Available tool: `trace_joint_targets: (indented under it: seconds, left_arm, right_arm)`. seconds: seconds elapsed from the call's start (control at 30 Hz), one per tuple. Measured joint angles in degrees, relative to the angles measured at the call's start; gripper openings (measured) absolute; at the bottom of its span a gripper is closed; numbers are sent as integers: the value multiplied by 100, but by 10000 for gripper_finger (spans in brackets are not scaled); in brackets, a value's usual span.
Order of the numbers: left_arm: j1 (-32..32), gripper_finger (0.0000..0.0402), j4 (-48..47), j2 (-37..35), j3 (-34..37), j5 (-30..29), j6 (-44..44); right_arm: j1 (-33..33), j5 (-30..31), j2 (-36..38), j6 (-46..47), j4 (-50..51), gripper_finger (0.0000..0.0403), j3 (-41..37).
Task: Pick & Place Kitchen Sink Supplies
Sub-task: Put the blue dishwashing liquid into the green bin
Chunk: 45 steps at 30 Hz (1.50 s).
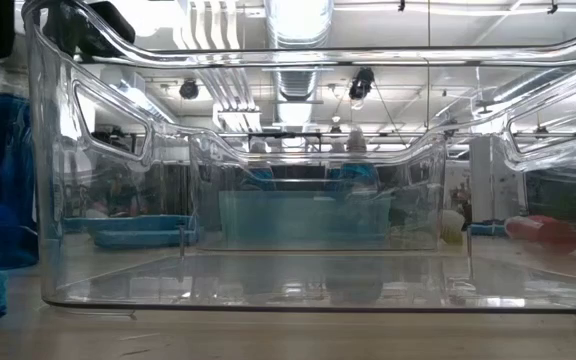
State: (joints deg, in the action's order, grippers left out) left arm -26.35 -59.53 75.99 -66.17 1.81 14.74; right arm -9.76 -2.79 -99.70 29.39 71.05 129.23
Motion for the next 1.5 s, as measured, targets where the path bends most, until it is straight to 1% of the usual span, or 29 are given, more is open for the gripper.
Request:
trace_joint_targets:
  seconds: [0.1,0.23,0.33,0.43,0.6,0.73,0.9,0.97,1.17,1.3,1.4,1.5]
  left_arm:
    - [2,127,-2,-2,-7,-45,-57]
    - [4,127,-2,-4,-9,-27,-61]
    - [14,141,-25,-9,-14,6,-57]
    - [46,151,-292,-9,-166,-34,2]
    - [245,133,-753,-11,-599,-231,3]
    - [494,126,-861,-11,-975,-243,-128]
    - [854,145,-1066,-11,-1487,-270,-177]
    - [1004,146,-1171,-11,-1683,-304,-289]
    - [1570,126,-1419,-11,-2191,-448,-527]
    - [2021,128,-1399,-9,-2427,-451,-787]
    - [2401,134,-1405,27,-2511,-472,-943]
    - [2756,131,-1401,105,-2574,-531,-1179]
  right_arm:
    - [0,1,0,4,0,228,0]
    - [0,12,-1,8,0,226,0]
    - [0,115,-2,25,0,227,0]
    - [0,149,-2,52,-2,228,0]
    - [0,149,-2,68,-9,224,0]
    - [0,176,-2,68,-79,224,0]
    - [0,192,-2,68,-140,224,0]
    - [0,192,-2,68,-140,224,0]
    - [0,195,-2,45,-138,224,0]
    - [0,195,-2,24,-137,224,0]
    - [0,197,-2,15,-136,224,0]
    - [0,197,-2,-25,-136,224,0]
